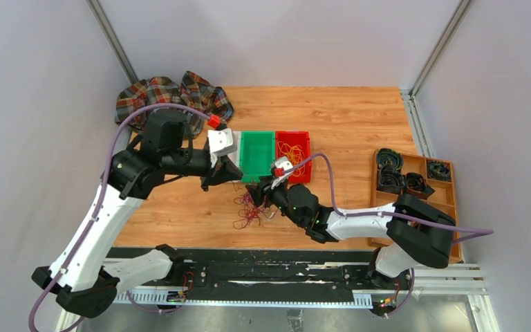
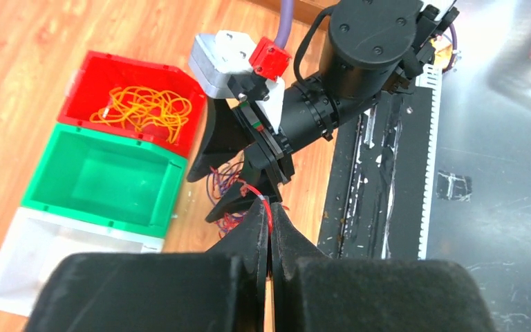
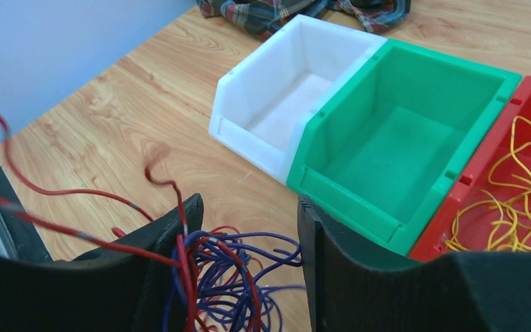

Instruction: Untangle the cables

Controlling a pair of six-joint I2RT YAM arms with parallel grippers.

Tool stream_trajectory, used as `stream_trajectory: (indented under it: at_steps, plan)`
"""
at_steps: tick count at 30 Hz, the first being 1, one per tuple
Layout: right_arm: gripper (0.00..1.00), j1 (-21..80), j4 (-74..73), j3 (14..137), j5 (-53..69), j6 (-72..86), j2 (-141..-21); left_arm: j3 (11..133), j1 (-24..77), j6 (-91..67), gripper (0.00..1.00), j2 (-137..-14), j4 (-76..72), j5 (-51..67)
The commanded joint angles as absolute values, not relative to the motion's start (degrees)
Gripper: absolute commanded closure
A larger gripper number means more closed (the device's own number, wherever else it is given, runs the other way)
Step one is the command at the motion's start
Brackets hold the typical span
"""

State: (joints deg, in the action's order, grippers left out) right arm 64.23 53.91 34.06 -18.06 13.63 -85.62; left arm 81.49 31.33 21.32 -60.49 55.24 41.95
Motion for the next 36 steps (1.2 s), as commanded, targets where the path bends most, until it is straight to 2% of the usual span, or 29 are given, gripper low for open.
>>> stream_trajectory:
  at_steps: [1,11,15,20,25,29,31,32,36]
  plan:
    - [0.47,64.86,56.34,31.95,-21.28,12.7,-85.01,85.02,31.7,24.89,1.0,-58.01,56.14,41.51]
    - [0.47,64.86,59.0,24.5,-24.92,14.06,-84.89,93.95,31.64,29.15,1.0,-57.33,56.16,37.57]
    - [0.47,64.91,60.64,21.01,-25.11,15.53,-85.0,99.03,31.64,30.14,1.0,-58.17,54.05,32.14]
    - [0.48,64.91,62.05,17.52,-27.15,17.65,-84.97,99.77,31.64,30.8,0.99,-57.06,47.47,26.27]
    - [0.48,65.21,63.65,16.26,-26.72,16.04,-81.77,100.05,31.64,28.89,0.99,-57.36,46.77,27.43]
    - [0.41,65.26,57.2,21.0,-22.37,11.64,-74.04,98.35,31.64,28.35,0.99,-56.81,46.79,28.45]
    - [0.28,65.23,54.2,24.75,-18.99,10.5,-71.4,97.62,31.64,28.58,0.99,-56.61,46.76,28.56]
    - [0.25,65.25,53.72,26.47,-16.5,10.19,-70.58,97.46,31.64,28.79,0.99,-56.5,46.76,28.49]
    - [0.23,65.3,53.21,33.32,-5.89,9.49,-71.11,97.23,31.64,28.92,1.0,-56.49,46.91,28.68]
